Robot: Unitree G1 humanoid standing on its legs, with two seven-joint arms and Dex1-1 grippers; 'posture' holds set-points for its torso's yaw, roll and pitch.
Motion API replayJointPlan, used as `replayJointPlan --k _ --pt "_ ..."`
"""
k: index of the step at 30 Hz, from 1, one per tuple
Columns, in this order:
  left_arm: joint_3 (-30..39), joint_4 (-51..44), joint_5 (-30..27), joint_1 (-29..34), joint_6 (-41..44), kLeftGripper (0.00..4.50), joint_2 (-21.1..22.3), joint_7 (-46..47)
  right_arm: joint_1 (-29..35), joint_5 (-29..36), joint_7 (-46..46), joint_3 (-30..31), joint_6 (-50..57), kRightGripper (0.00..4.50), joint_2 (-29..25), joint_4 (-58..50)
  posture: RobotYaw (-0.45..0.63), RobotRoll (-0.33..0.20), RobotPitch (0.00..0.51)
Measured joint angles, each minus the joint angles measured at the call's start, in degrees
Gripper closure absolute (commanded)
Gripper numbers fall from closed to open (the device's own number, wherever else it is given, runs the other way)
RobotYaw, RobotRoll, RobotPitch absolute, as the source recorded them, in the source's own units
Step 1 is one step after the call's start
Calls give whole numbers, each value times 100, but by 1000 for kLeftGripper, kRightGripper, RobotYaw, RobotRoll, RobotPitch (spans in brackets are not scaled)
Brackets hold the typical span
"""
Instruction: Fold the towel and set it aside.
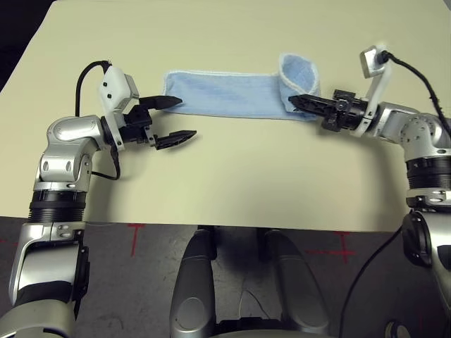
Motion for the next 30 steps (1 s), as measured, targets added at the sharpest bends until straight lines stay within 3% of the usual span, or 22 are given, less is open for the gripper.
replayJointPlan --k 3,4,7,16,20,30 --pt "0 0 1 8 0 0 2 0 -16 -99 -65 5 -13 4469 54 0 25 0 338" --pt "0 0 2 9 0 0 2 0 -18 -127 -99 10 -22 4224 80 0 25 0 338" --pt "0 -3 2 10 0 0 2 4 -18 -238 -199 52 -96 3327 158 0 24 0 338" --pt "0 -12 2 65 0 0 3 44 -202 -249 320 119 -574 40 264 5 18 0 337" --pt "-24 -16 3 65 0 0 -5 61 -415 -587 598 576 -1133 40 471 45 25 0 335" --pt "-31 -94 2 129 2 0 -2 101 -449 -1514 1491 1592 -2074 40 341 93 30 0 330"
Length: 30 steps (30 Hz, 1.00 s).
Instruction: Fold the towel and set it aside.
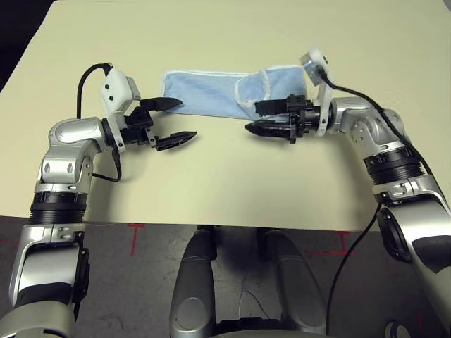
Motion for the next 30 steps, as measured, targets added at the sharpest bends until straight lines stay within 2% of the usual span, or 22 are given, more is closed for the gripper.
replayJointPlan --k 5,9,15,20,25,30 --pt "0 -92 -2 26 7 0 0 3 -303 -288 -388 -99 -516 40 114 662 28 0 327" --pt "-2 -99 -2 38 20 0 -1 4 -580 -383 -1000 -499 -878 40 288 1303 32 0 324" --pt "-2 -102 -3 66 41 0 0 4 -683 -263 -1247 -848 -918 40 592 1532 36 0 322" --pt "-2 -111 -3 82 65 0 2 4 -753 -232 -1124 -904 -919 40 638 1479 37 0 320" --pt "-2 -113 -3 84 66 0 5 4 -705 -467 -433 -445 -1120 40 532 993 35 0 322" --pt "-2 -110 -2 80 65 0 5 4 -565 -524 -38 -250 -1084 40 383 614 29 0 324"
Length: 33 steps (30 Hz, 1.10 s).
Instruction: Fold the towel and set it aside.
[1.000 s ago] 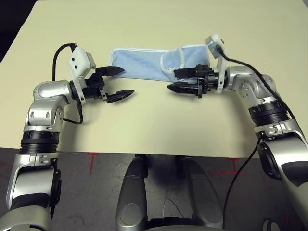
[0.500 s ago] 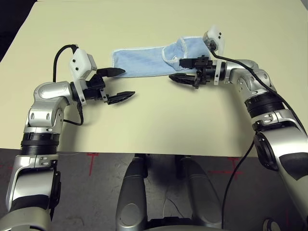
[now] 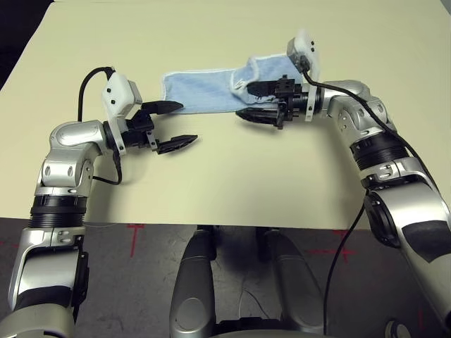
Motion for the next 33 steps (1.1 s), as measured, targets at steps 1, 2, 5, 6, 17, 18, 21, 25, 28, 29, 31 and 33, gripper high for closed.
replayJointPlan --k 1,2,5,6,17,18,21,25,28,29,31,33 --pt "0 5 1 -4 -1 0 0 0 39 -19 42 4 -19 40 -57 -22 29 0 324" --pt "0 12 1 -8 -4 0 2 -1 80 -59 101 10 -78 40 -123 -24 27 0 325" --pt "0 22 3 -18 -15 0 3 -2 189 -211 205 35 -467 40 -308 3 27 0 325" --pt "0 24 4 -24 -18 0 3 -3 208 -243 206 15 -611 40 -346 21 27 0 325" --pt "1 124 -18 -123 -42 0 14 -12 453 293 -23 -1257 -2041 40 -702 1150 14 0 337" --pt "1 140 -25 -123 -41 0 14 -13 497 293 -24 -1337 -2239 40 -745 1293 13 0 336" --pt "4 215 -26 -123 -41 0 14 -14 591 269 103 -1401 -2827 40 -925 1717 17 0 337" --pt "9 248 -25 -123 -41 0 17 -11 718 229 373 -1412 -3386 40 -1169 2187 20 0 339" --pt "9 270 -22 -124 -42 0 24 -11 732 230 309 -1471 -3398 40 -1199 2445 20 0 340" --pt "10 278 -21 -125 -43 0 29 -11 732 230 232 -1519 -3352 40 -1199 2501 20 0 341" --pt "11 334 -16 -125 -50 0 35 -11 717 242 -17 -1599 -2982 40 -1184 2526 18 0 341" --pt "11 406 -11 -127 -53 0 36 -11 688 253 -274 -1607 -2514 40 -1126 2517 14 0 341"
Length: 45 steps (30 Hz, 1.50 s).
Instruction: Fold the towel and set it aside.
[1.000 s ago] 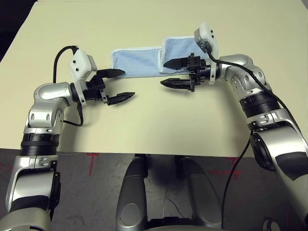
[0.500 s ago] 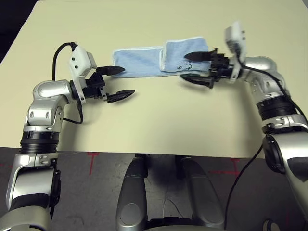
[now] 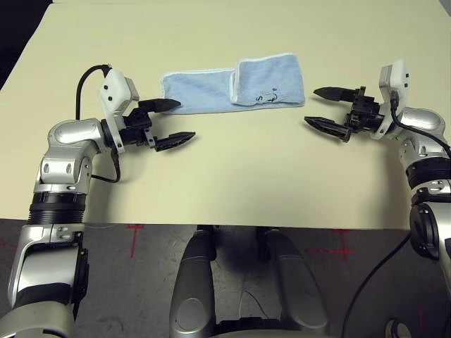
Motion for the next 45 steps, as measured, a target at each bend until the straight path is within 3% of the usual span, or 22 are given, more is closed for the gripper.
replayJointPlan --k 5,14,17,26,27,34,40,45 --pt "-1 52 9 -49 -31 0 -1 1 -81 -34 -470 30 921 40 196 -284 15 0 339" --pt "-6 44 11 -75 -46 0 -8 4 -384 -340 -981 251 1221 40 594 -479 33 0 335" --pt "-5 26 11 -68 -46 0 -4 4 -429 -439 -960 325 1270 864 599 -499 36 0 334" --pt "-3 -43 10 -51 -46 0 16 4 -344 -501 -52 695 1949 4291 285 -1220 27 0 330" --pt "-3 -51 11 -48 -46 0 20 4 -314 -481 31 695 2065 4477 217 -1376 22 0 328" --pt "-4 -57 12 -47 -59 0 33 0 109 -362 388 719 2701 4477 -127 -2290 8 0 323" --pt "-13 7 12 -76 -121 0 27 -13 381 -452 640 949 2500 4477 -435 -2664 4 0 322" --pt "-15 24 13 -80 -142 0 27 -30 472 -709 502 1139 1874 2907 -450 -2612 6 0 322"
